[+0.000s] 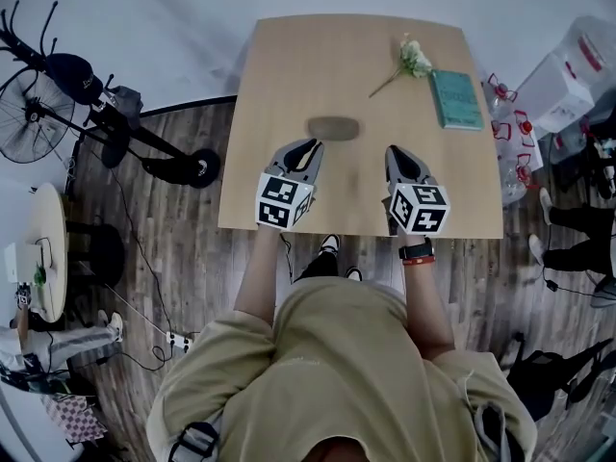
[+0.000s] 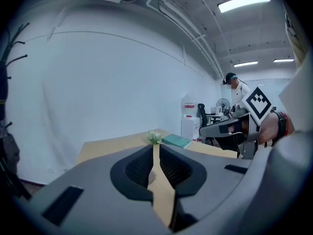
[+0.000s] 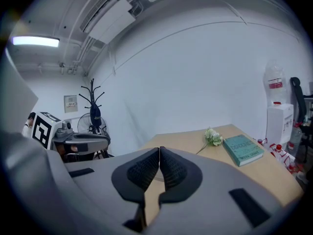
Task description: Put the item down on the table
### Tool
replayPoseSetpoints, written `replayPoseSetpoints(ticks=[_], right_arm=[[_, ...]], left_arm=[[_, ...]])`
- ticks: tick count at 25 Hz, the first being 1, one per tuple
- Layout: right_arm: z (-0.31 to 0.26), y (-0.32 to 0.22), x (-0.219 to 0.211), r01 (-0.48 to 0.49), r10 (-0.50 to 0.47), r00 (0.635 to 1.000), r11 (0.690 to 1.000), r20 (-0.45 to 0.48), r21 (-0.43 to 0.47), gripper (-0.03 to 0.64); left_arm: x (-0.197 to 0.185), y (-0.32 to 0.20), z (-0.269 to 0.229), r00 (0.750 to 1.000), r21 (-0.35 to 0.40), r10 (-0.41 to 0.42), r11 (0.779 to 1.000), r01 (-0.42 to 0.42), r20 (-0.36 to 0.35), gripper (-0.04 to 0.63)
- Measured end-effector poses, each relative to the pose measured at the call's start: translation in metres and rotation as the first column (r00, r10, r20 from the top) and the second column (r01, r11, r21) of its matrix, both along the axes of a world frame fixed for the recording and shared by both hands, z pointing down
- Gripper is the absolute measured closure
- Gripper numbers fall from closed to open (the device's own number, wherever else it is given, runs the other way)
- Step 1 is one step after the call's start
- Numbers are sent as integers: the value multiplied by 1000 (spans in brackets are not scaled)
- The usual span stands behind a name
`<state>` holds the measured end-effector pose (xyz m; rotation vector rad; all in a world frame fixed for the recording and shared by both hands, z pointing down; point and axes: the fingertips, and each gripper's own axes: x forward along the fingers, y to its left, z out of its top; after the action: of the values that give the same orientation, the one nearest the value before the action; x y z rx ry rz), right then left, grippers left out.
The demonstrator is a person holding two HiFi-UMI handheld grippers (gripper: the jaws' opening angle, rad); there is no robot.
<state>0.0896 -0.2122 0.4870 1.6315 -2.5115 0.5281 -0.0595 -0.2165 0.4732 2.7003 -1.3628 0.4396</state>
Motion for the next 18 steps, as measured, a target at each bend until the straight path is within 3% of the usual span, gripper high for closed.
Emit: replayPoseSetpoints(ticks=[6,18], right_arm=[[-4,8,-5,-6,7,1000,1000,-26,23,615],[-13,-4,-14,-45,49,996,997,-70,67,611]], left_arm=[[-8,13,-9,994,-2,-73,997,73,-81,555],[-34,7,-21,973,42,-186,980,193,-139,572]])
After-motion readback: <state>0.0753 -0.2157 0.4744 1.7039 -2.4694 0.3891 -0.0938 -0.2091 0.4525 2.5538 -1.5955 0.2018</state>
